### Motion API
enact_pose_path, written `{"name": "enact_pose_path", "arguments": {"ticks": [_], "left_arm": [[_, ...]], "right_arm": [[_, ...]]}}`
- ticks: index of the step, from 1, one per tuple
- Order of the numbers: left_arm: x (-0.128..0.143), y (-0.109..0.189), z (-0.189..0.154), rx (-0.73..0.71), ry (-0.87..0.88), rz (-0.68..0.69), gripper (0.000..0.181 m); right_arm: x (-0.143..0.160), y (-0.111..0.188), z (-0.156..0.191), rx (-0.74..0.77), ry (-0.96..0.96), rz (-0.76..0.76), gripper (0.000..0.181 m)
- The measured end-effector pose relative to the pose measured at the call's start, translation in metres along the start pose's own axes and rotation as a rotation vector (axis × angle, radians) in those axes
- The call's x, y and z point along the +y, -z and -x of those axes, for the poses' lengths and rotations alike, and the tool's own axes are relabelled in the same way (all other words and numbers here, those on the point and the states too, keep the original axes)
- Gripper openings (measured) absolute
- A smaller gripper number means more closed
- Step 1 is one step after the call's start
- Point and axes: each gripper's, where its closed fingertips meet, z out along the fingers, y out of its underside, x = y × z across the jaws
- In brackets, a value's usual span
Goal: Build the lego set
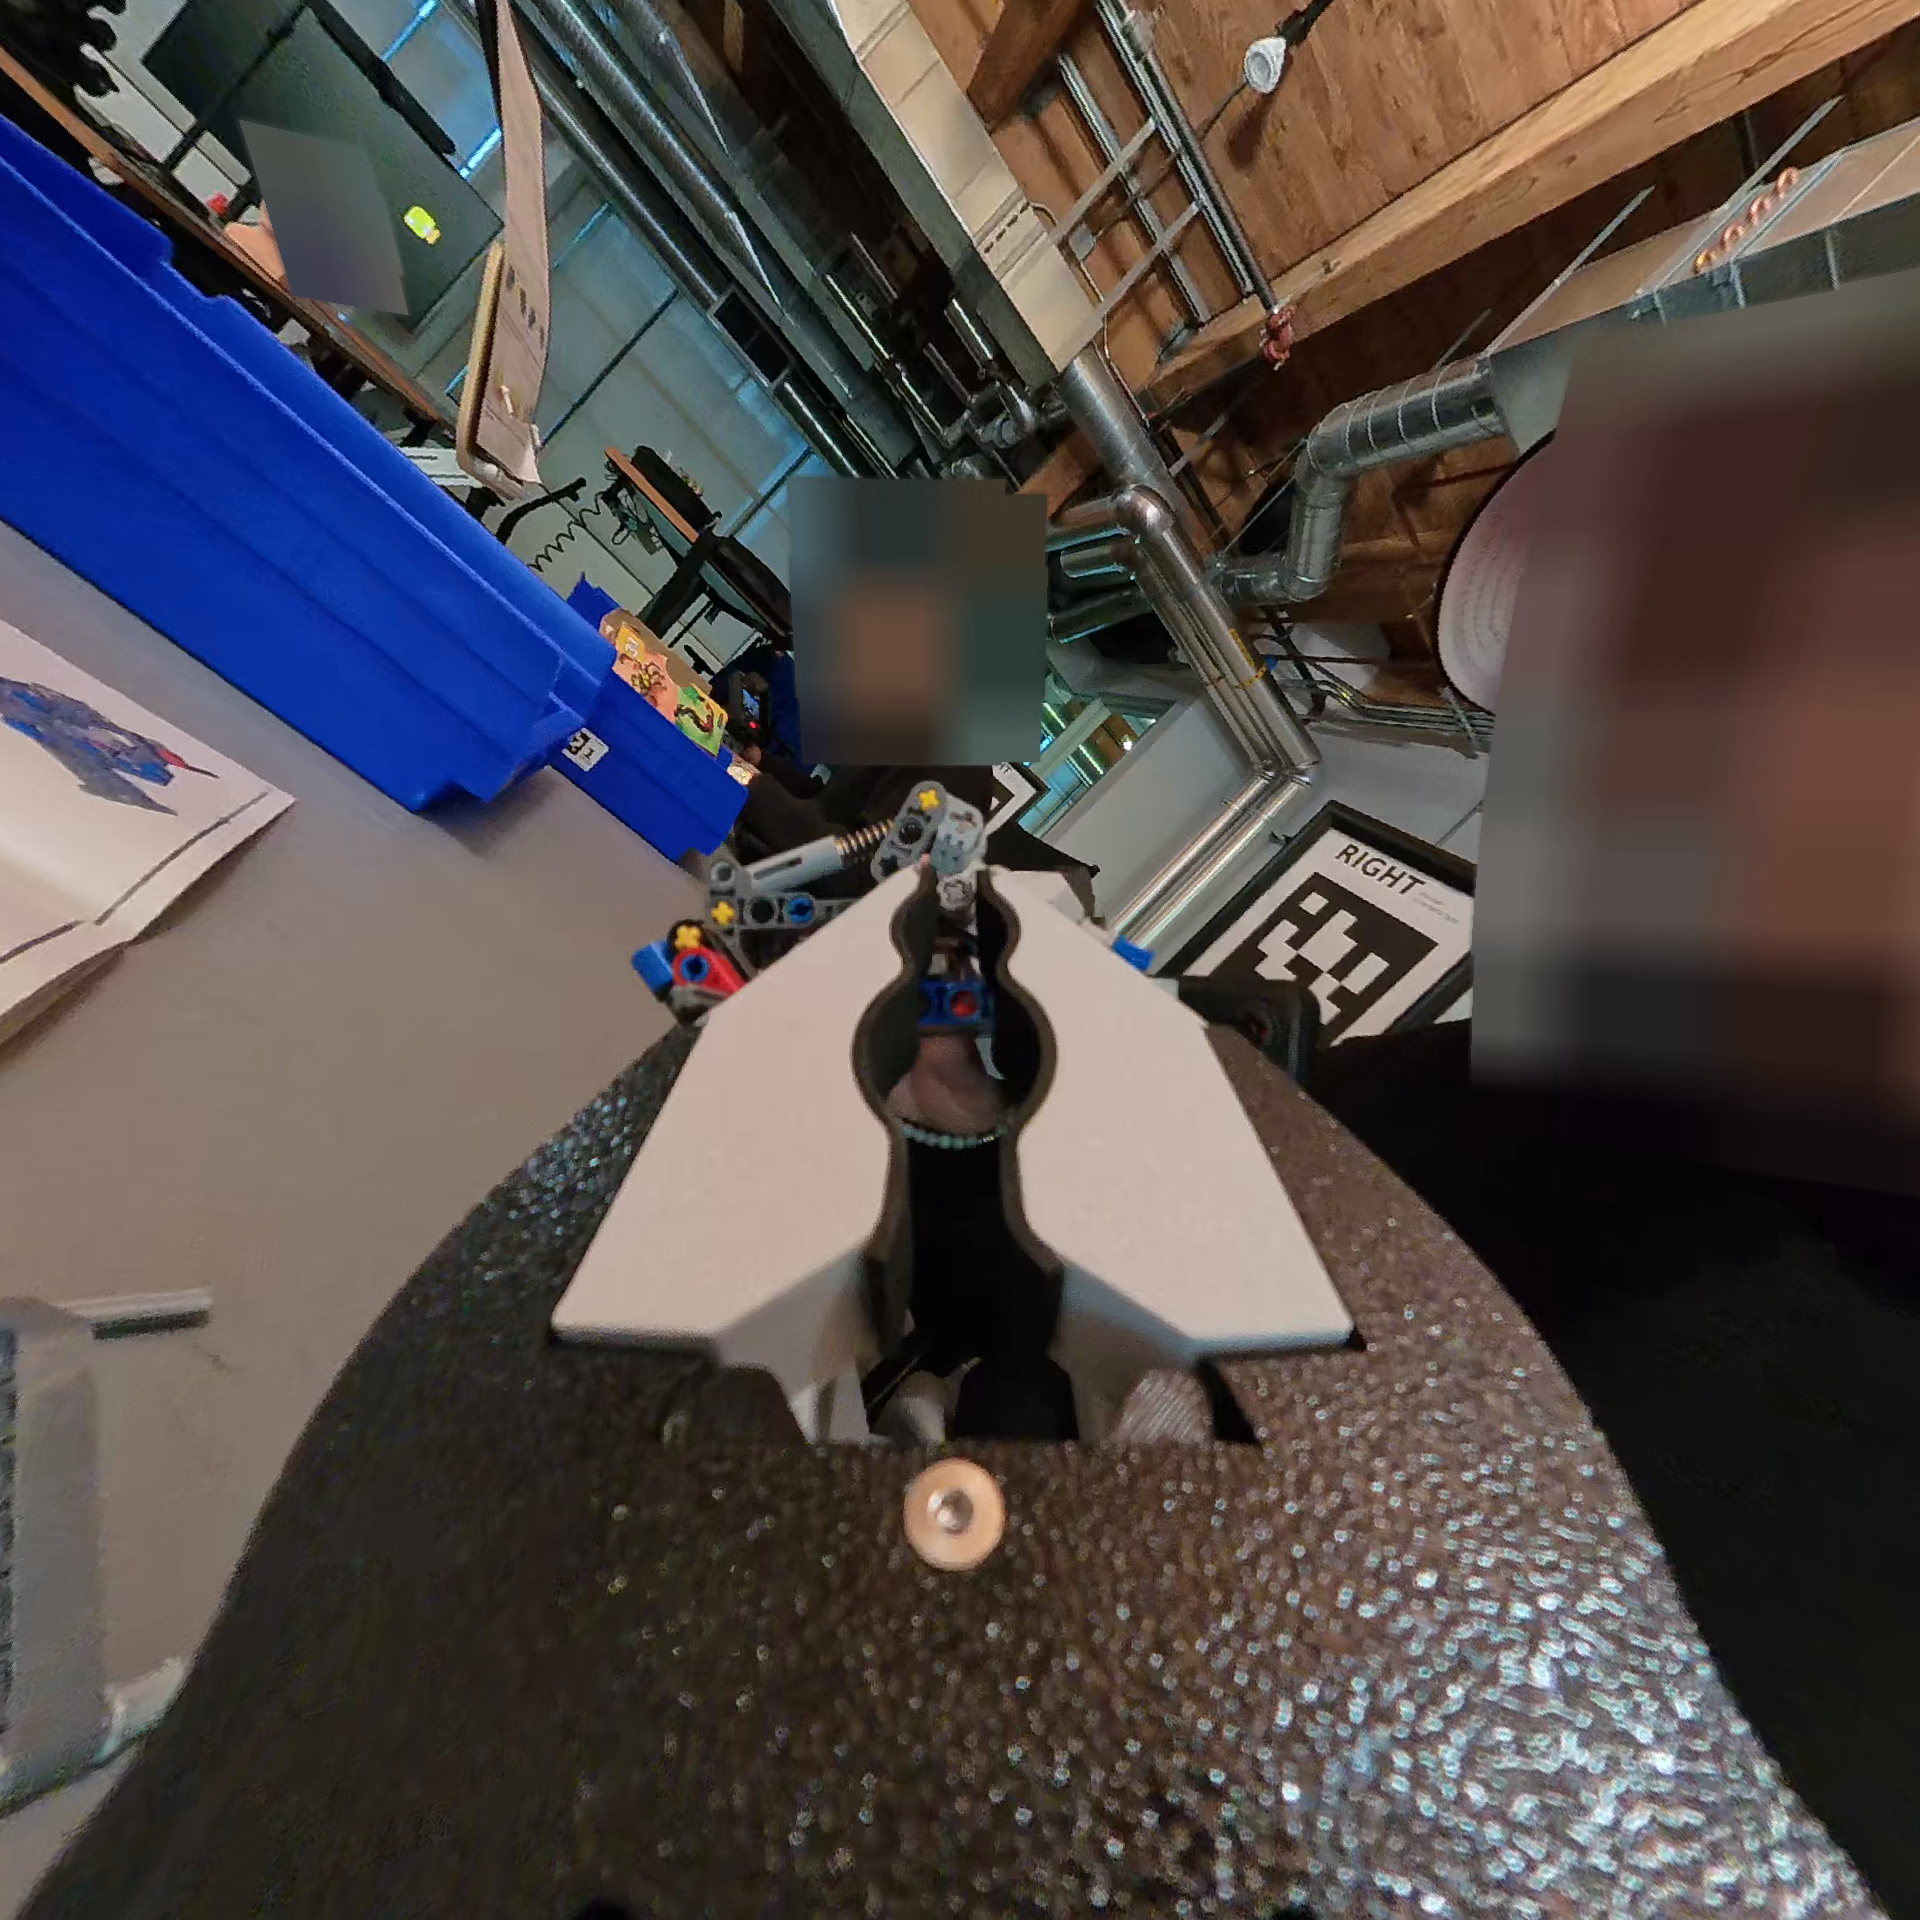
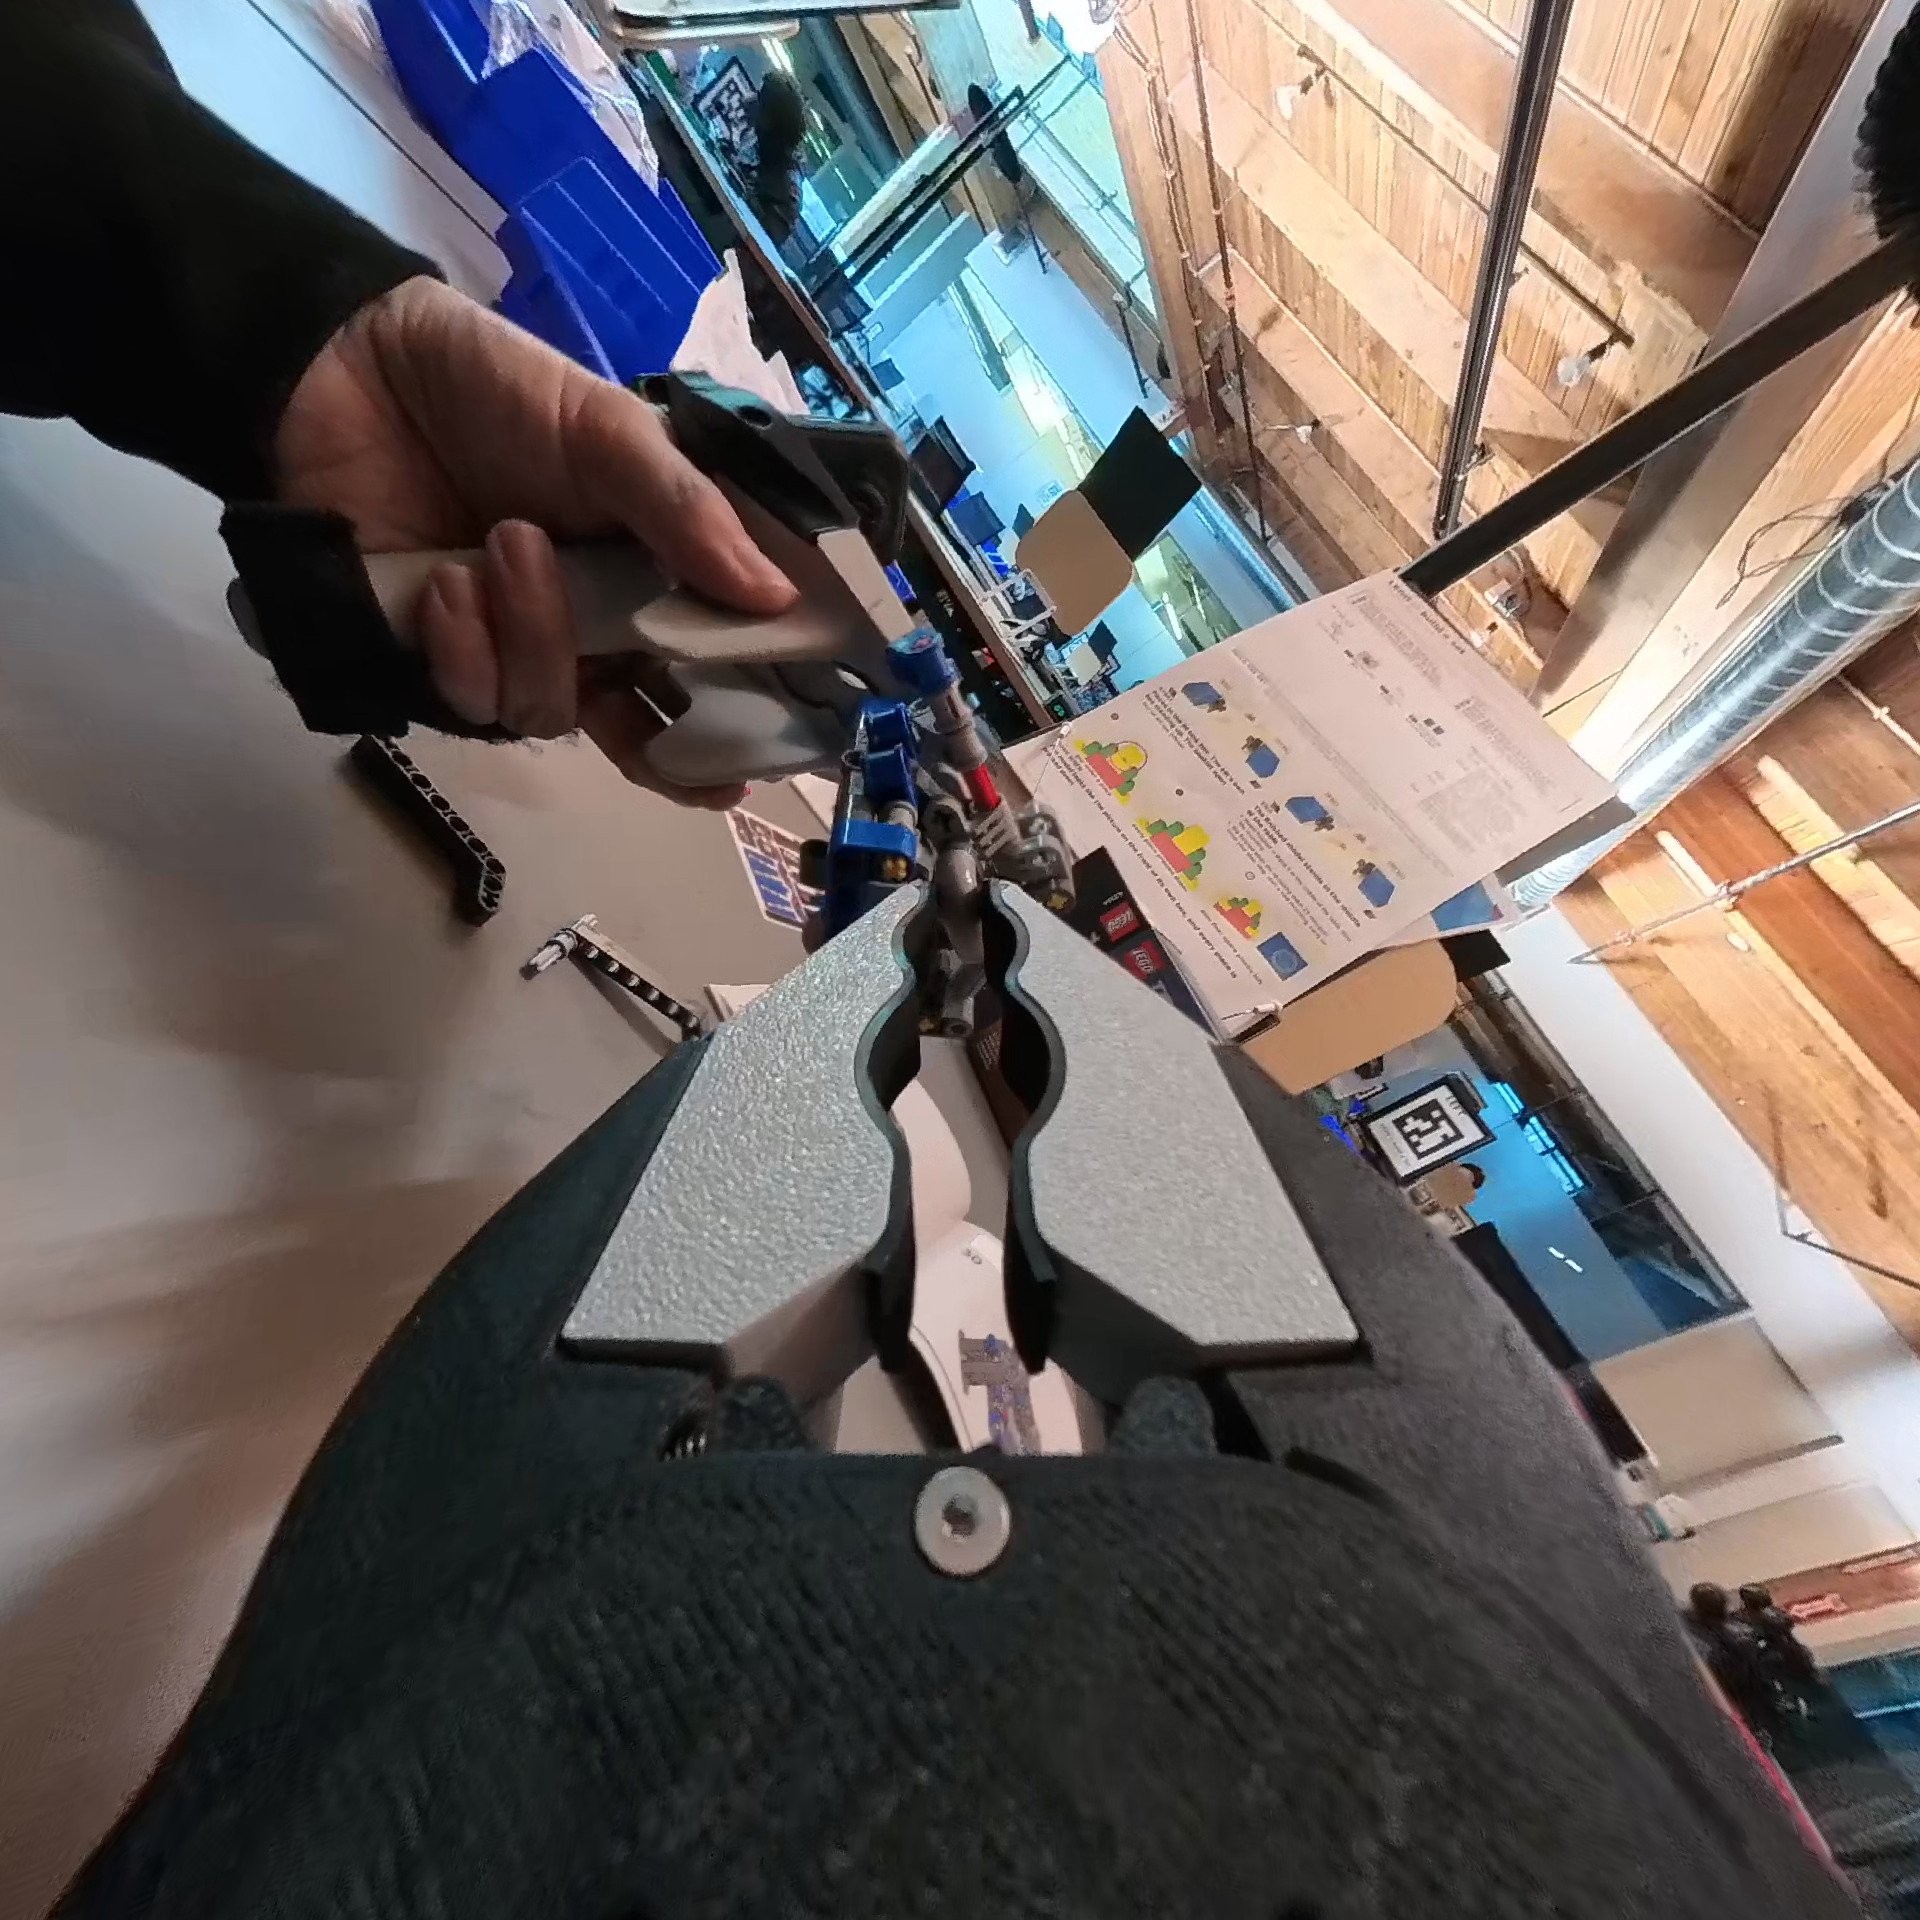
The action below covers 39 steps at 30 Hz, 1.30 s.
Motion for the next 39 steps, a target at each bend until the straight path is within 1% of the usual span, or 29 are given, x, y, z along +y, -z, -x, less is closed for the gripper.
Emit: {"name": "enact_pose_path", "arguments": {"ticks": [2, 5, 7, 8, 9, 11, 13, 14, 16, 17, 18, 19, 20, 22, 23, 24, 27, 29, 32, 33, 34, 35, 37, 39], "left_arm": [[-0.003, 0.002, 0.004, -0.021, -0.013, -0.016, 0.003], [-0.017, 0.009, 0.004, -0.029, -0.042, -0.091, 0.004], [-0.023, 0.014, 0.006, -0.055, -0.106, -0.113, 0.003], [-0.023, 0.016, 0.009, -0.094, -0.167, -0.095, 0.003], [-0.019, 0.016, 0.012, -0.135, -0.246, -0.051, 0.003], [-0.007, 0.014, 0.017, -0.21, -0.395, 0.063, 0.006], [0.007, 0.013, 0.028, -0.302, -0.493, 0.18, 0.007], [0.015, 0.015, 0.039, -0.368, -0.517, 0.253, 0.007], [0.034, 0.018, 0.055, -0.43, -0.562, 0.397, 0.006], [0.043, 0.021, 0.061, -0.46, -0.579, 0.459, 0.008], [0.049, 0.023, 0.067, -0.488, -0.594, 0.516, 0.01], [0.055, 0.025, 0.071, -0.504, -0.61, 0.564, 0.012], [0.059, 0.026, 0.072, -0.509, -0.628, 0.598, 0.013], [0.064, 0.025, 0.07, -0.493, -0.652, 0.624, 0.015], [0.068, 0.024, 0.068, -0.466, -0.648, 0.641, 0.015], [0.074, 0.024, 0.066, -0.446, -0.631, 0.671, 0.014], [0.091, 0.028, 0.067, -0.439, -0.61, 0.783, 0.013], [0.101, 0.026, 0.07, -0.441, -0.634, 0.831, 0.013], [0.118, 0.02, 0.072, -0.438, -0.643, 0.889, 0.01], [0.124, 0.018, 0.072, -0.431, -0.64, 0.912, 0.009], [0.13, 0.017, 0.071, -0.419, -0.637, 0.929, 0.009], [0.134, 0.014, 0.069, -0.402, -0.632, 0.938, 0.009], [0.141, 0.007, 0.064, -0.372, -0.611, 0.934, 0.008], [0.149, -0.001, 0.059, -0.346, -0.588, 0.923, 0.008]], "right_arm": [[0.001, -0.001, 0.001, -0.014, -0.013, 0.019, 0.005], [0.004, -0.002, 0.0, -0.027, -0.064, 0.061, 0.005], [0.008, -0.002, -0.003, -0.03, -0.103, 0.086, 0.004], [0.01, -0.002, -0.004, -0.027, -0.12, 0.089, 0.003], [0.011, -0.001, -0.004, -0.028, -0.133, 0.078, 0.0], [0.012, -0.001, -0.006, -0.014, -0.152, 0.049, 0.0], [0.022, -0.001, -0.002, -0.032, -0.147, 0.077, 0.0], [0.037, -0.002, 0.005, -0.073, -0.132, 0.134, 0.0], [0.076, 0.0, 0.018, -0.152, -0.159, 0.279, 0.0], [0.087, 0.003, 0.017, -0.153, -0.193, 0.31, 0.0], [0.091, 0.006, 0.011, -0.134, -0.226, 0.321, 0.0], [0.094, 0.011, 0.008, -0.154, -0.256, 0.353, 0.0], [0.098, 0.019, 0.006, -0.203, -0.286, 0.426, 0.004], [0.108, 0.046, 0.008, -0.311, -0.398, 0.638, 0.02], [0.108, 0.06, 0.013, -0.362, -0.478, 0.728, 0.025], [0.103, 0.069, 0.019, -0.4, -0.552, 0.76, 0.029], [0.077, 0.077, 0.051, -0.583, -0.699, 0.743, 0.026], [0.074, 0.078, 0.071, -0.689, -0.724, 0.752, 0.024], [0.081, 0.083, 0.093, -0.791, -0.72, 0.796, 0.021], [0.084, 0.082, 0.096, -0.799, -0.718, 0.803, 0.021], [0.087, 0.08, 0.097, -0.796, -0.707, 0.797, 0.016], [0.09, 0.075, 0.095, -0.779, -0.687, 0.78, 0.006], [0.099, 0.061, 0.086, -0.686, -0.653, 0.739, 0.007], [0.118, 0.05, 0.067, -0.532, -0.635, 0.753, 0.012]]}}
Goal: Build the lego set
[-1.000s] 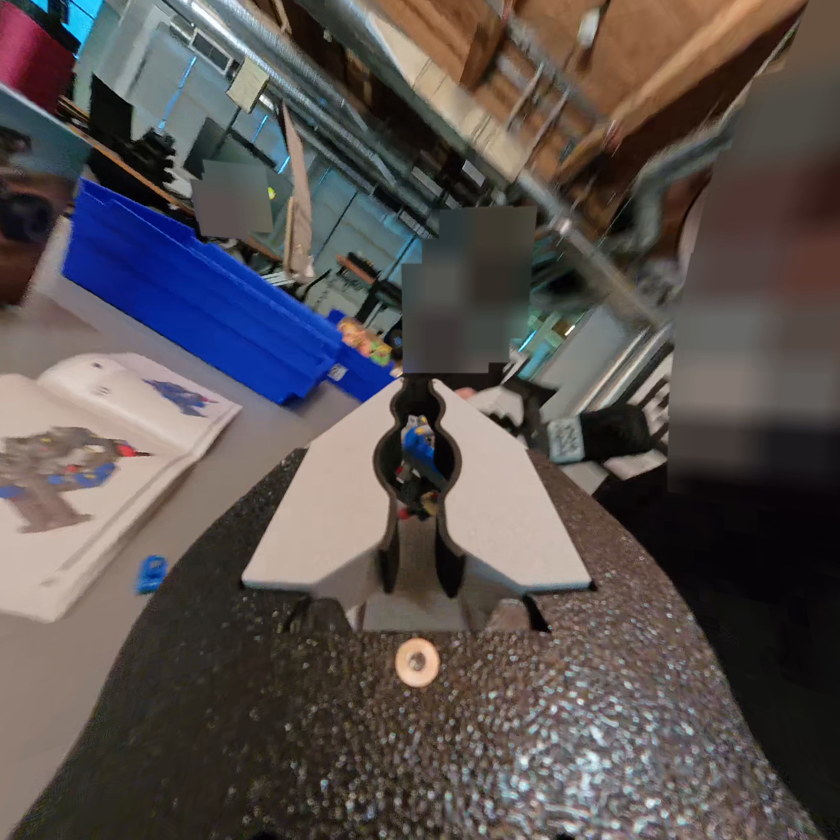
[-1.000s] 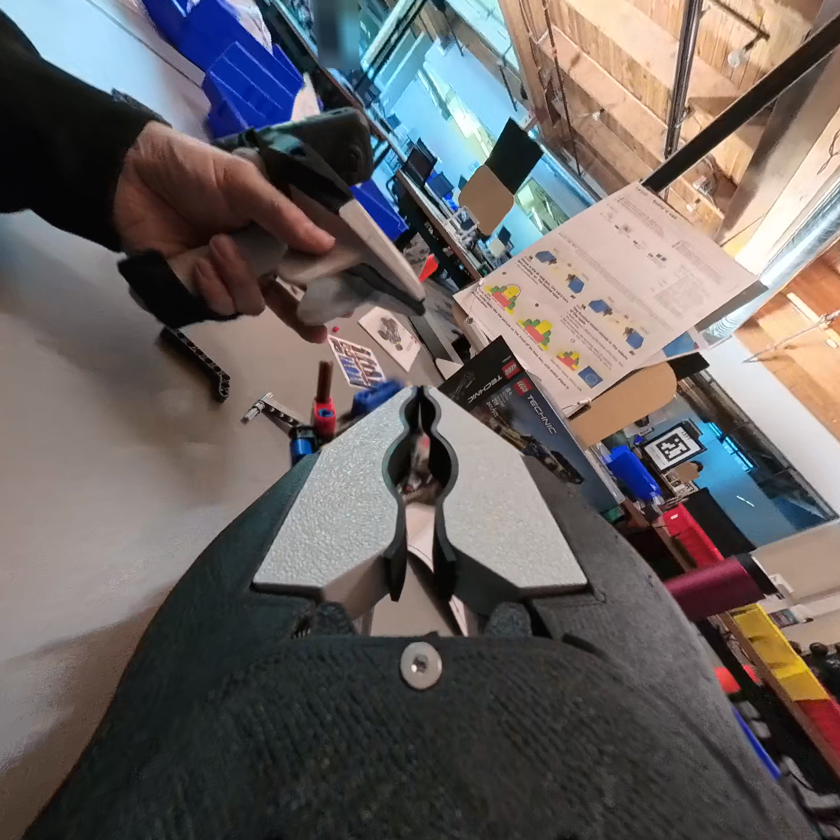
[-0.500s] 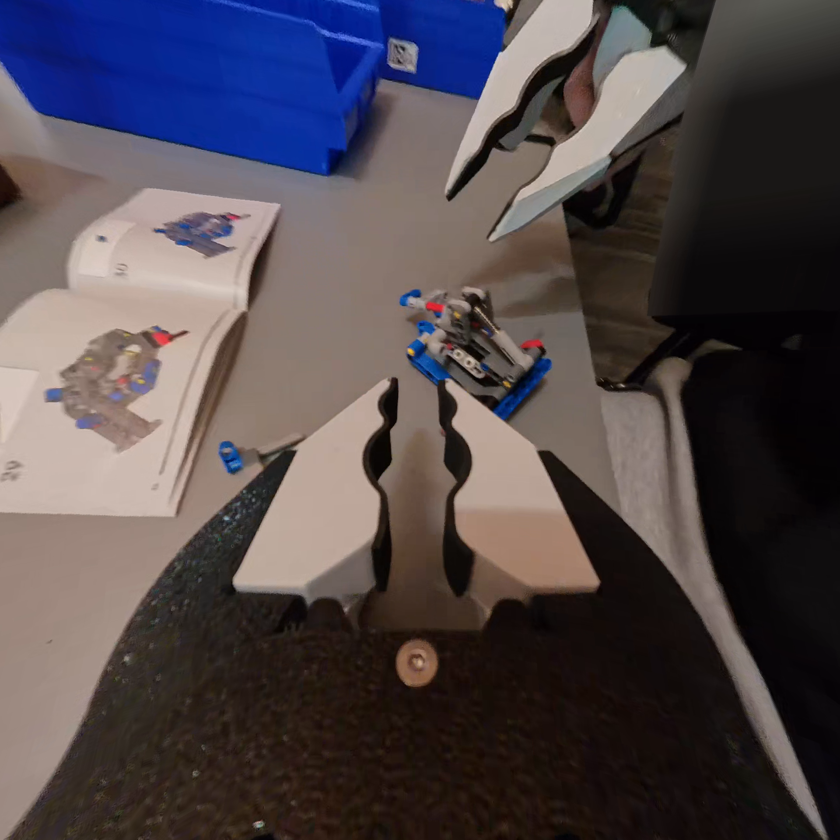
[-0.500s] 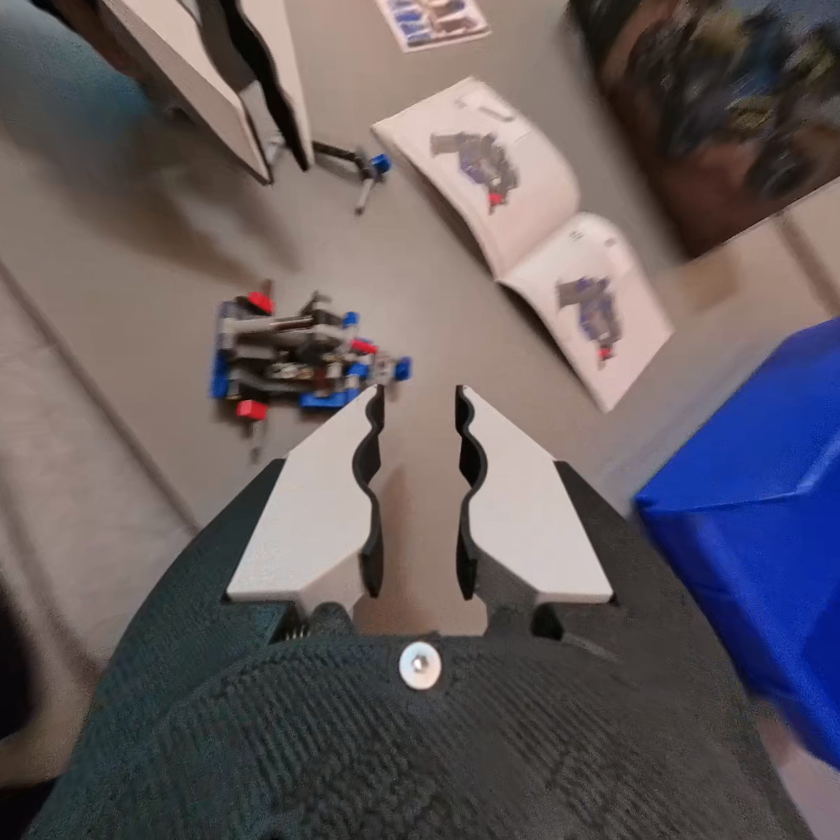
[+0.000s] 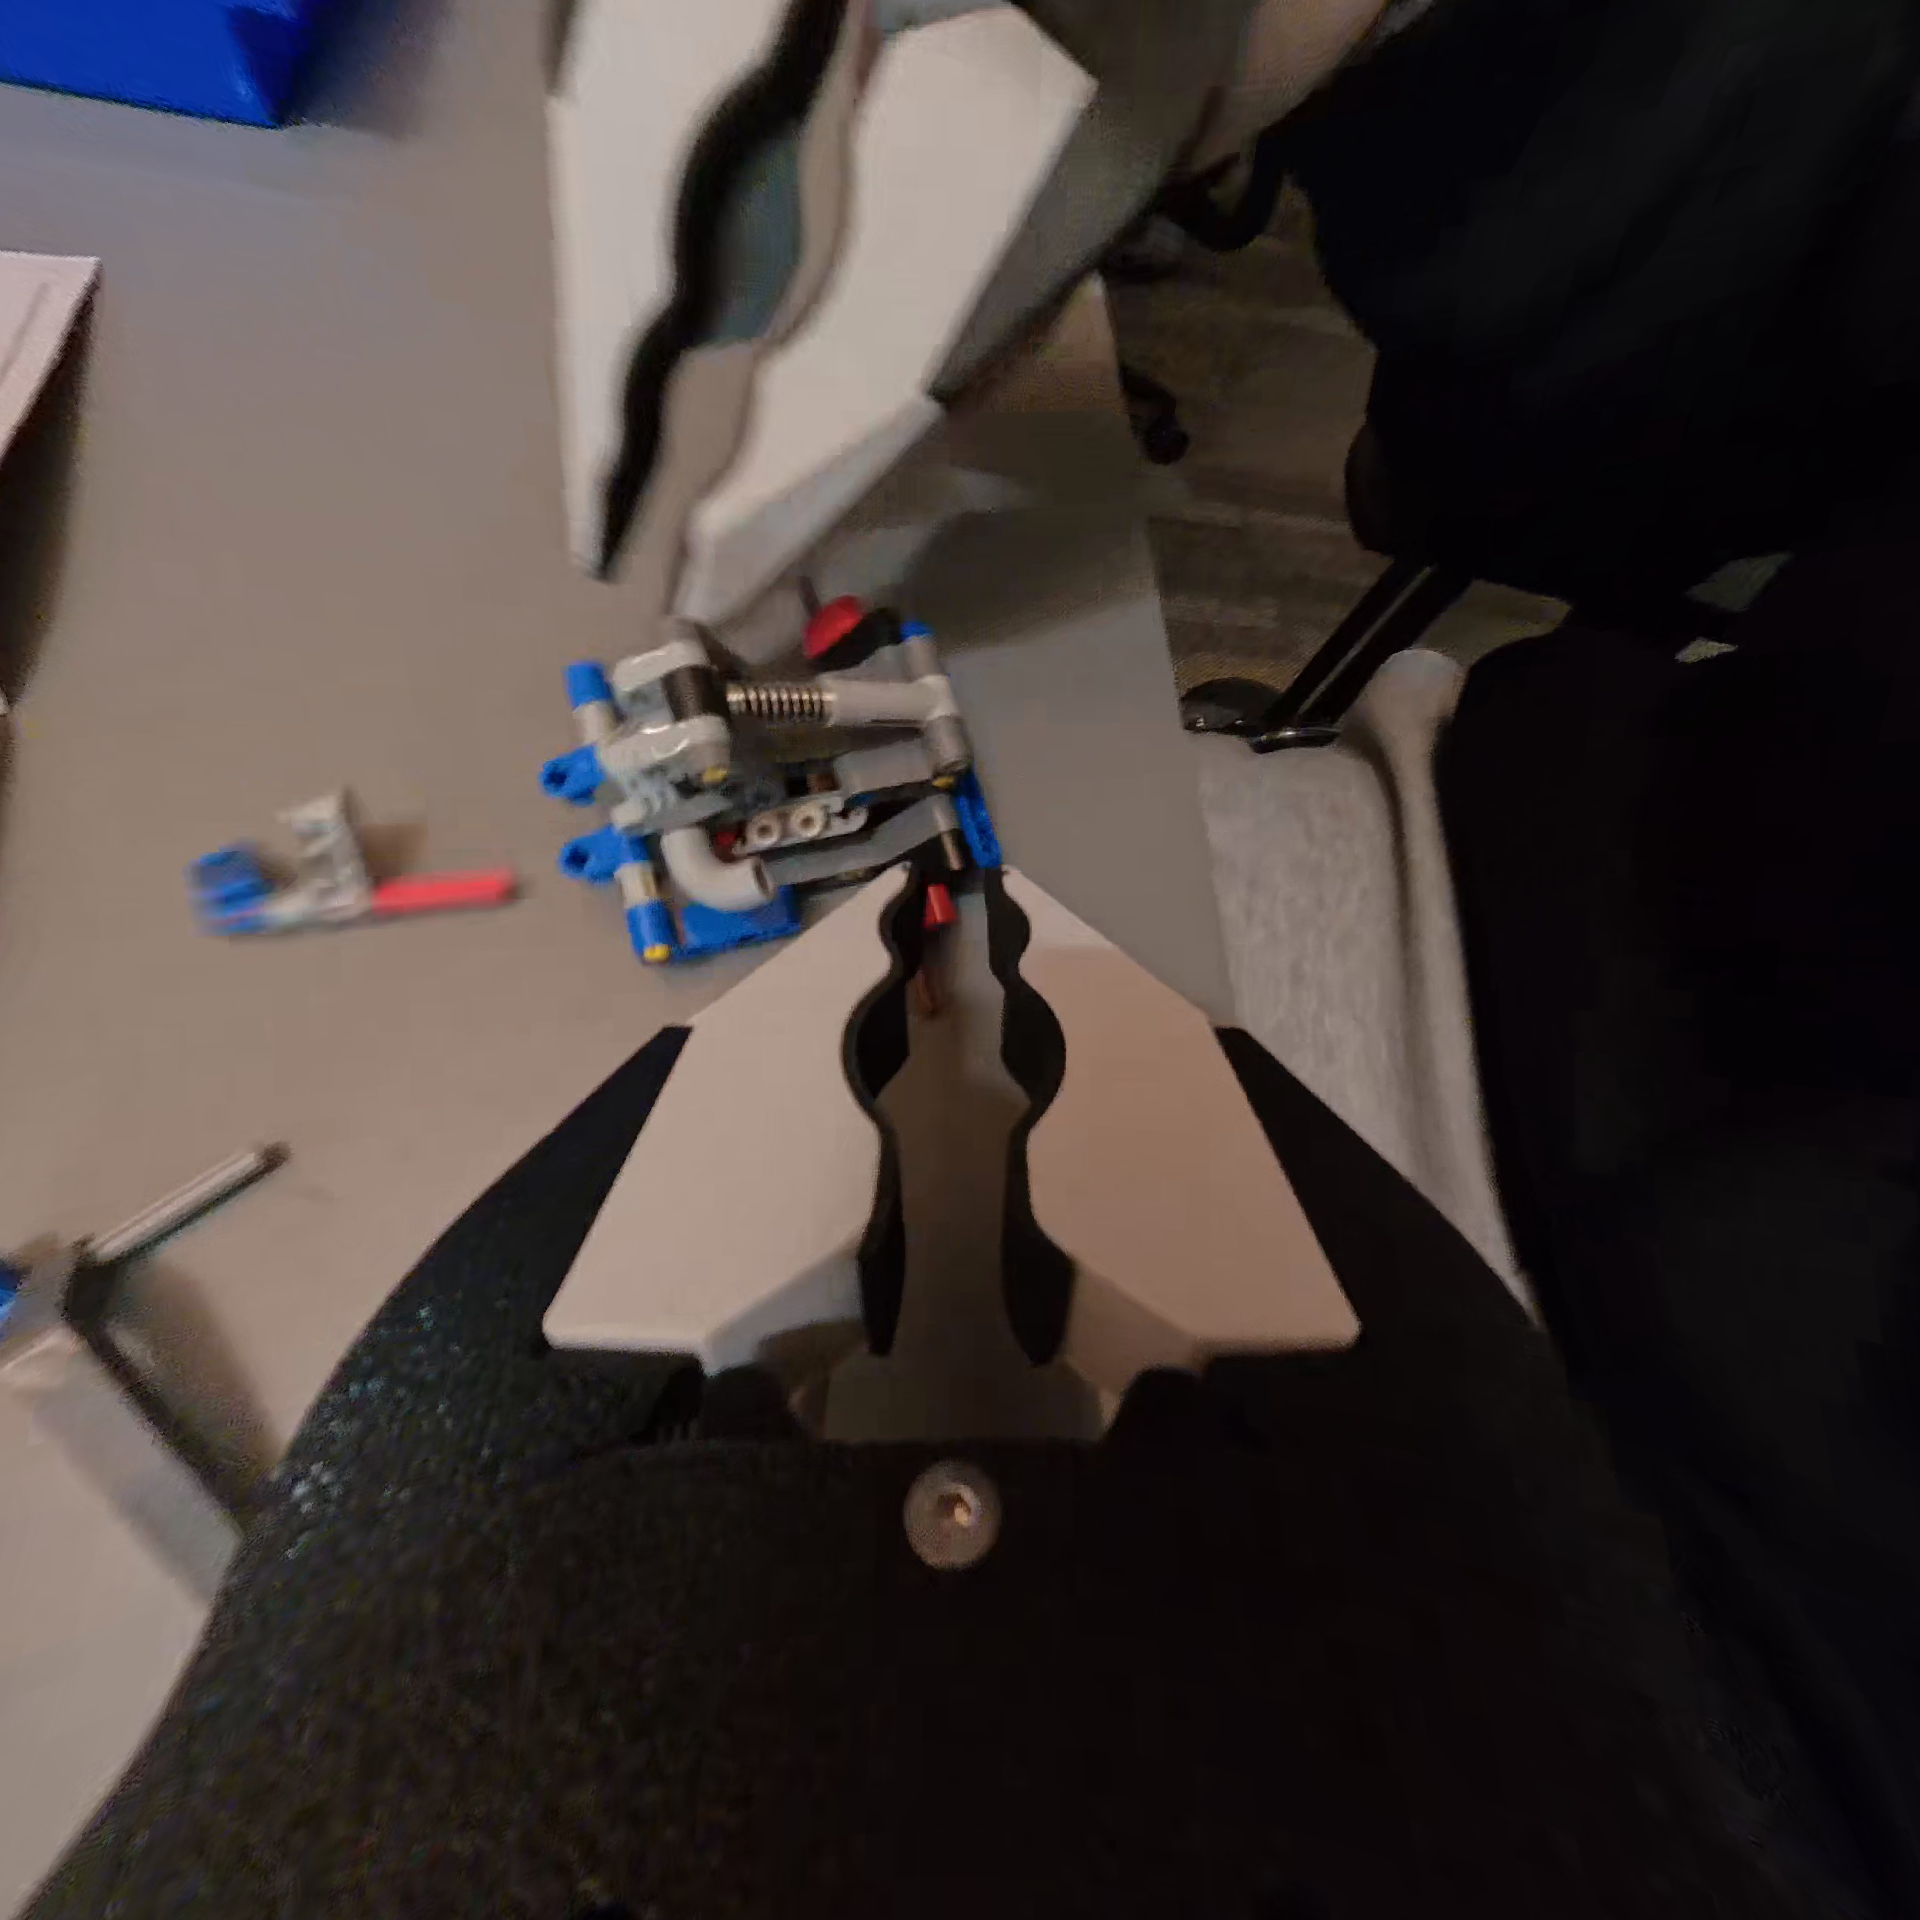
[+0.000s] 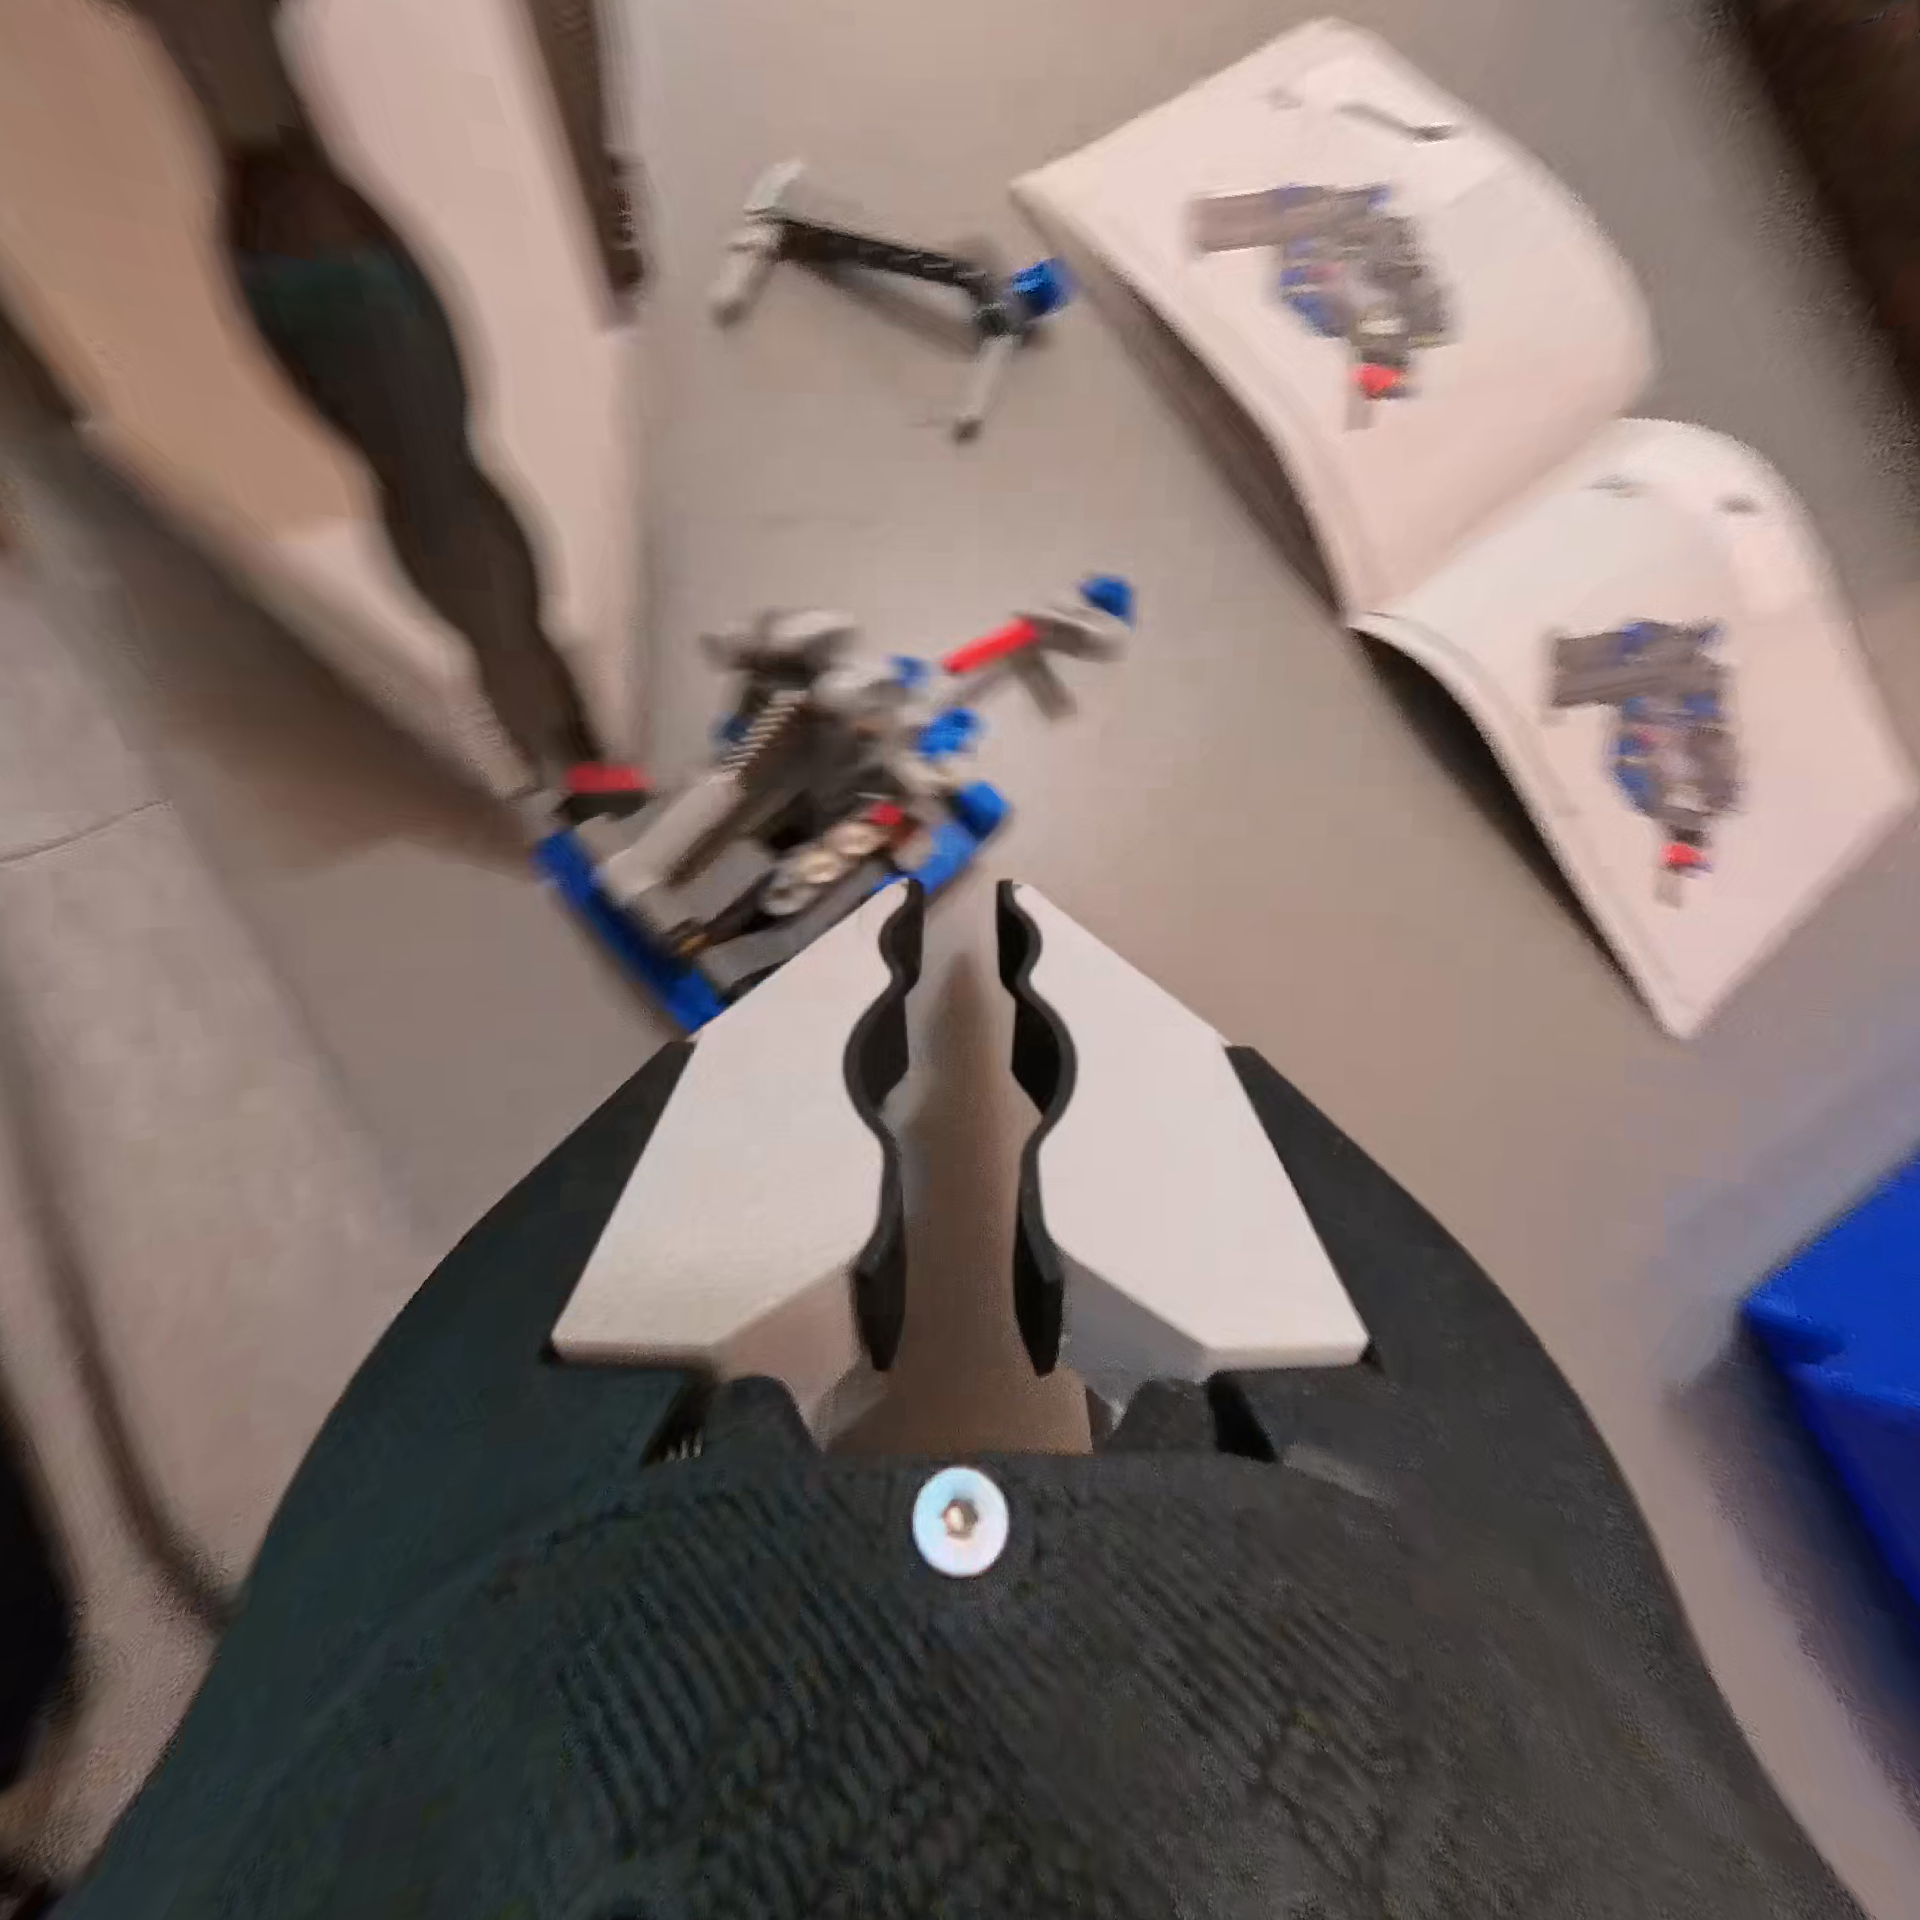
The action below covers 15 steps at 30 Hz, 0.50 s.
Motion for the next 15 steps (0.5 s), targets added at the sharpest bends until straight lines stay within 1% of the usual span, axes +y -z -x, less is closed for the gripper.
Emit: {"name": "enact_pose_path", "arguments": {"ticks": [1, 2, 3, 5, 6, 8, 9, 11, 13, 15], "left_arm": [[-0.001, -0.002, -0.002, -0.002, -0.005, 0.001, 0.009], [-0.001, -0.003, 0.001, -0.026, -0.015, 0.005, 0.009], [-0.001, 0.0, 0.004, -0.051, -0.029, 0.005, 0.009], [-0.005, 0.008, 0.009, -0.069, -0.039, -0.018, 0.008], [-0.006, 0.013, 0.01, -0.066, -0.03, -0.031, 0.008], [-0.006, 0.023, 0.014, -0.064, -0.012, -0.037, 0.008], [-0.005, 0.029, 0.019, -0.085, -0.008, -0.039, 0.007], [-0.003, 0.042, 0.031, -0.137, -0.001, -0.04, 0.006], [0.001, 0.054, 0.042, -0.179, 0.018, -0.043, 0.005], [0.003, 0.065, 0.051, -0.212, 0.049, -0.059, 0.003]], "right_arm": [[0.0, 0.002, -0.013, 0.061, -0.01, -0.009, 0.014], [-0.001, 0.006, -0.019, 0.09, -0.017, -0.028, 0.018], [-0.004, 0.012, -0.018, 0.078, -0.03, -0.05, 0.023], [-0.008, 0.026, 0.001, -0.023, -0.054, -0.045, 0.03], [-0.01, 0.032, 0.009, -0.049, -0.044, -0.04, 0.03], [-0.021, 0.037, 0.022, -0.053, -0.01, -0.056, 0.027], [-0.026, 0.034, 0.032, -0.083, -0.012, -0.061, 0.024], [-0.026, 0.02, 0.044, -0.125, -0.01, -0.021, 0.023], [-0.015, 0.007, 0.039, -0.093, 0.013, 0.045, 0.02], [-0.013, 0.004, 0.037, -0.09, 0.062, 0.047, 0.017]]}}
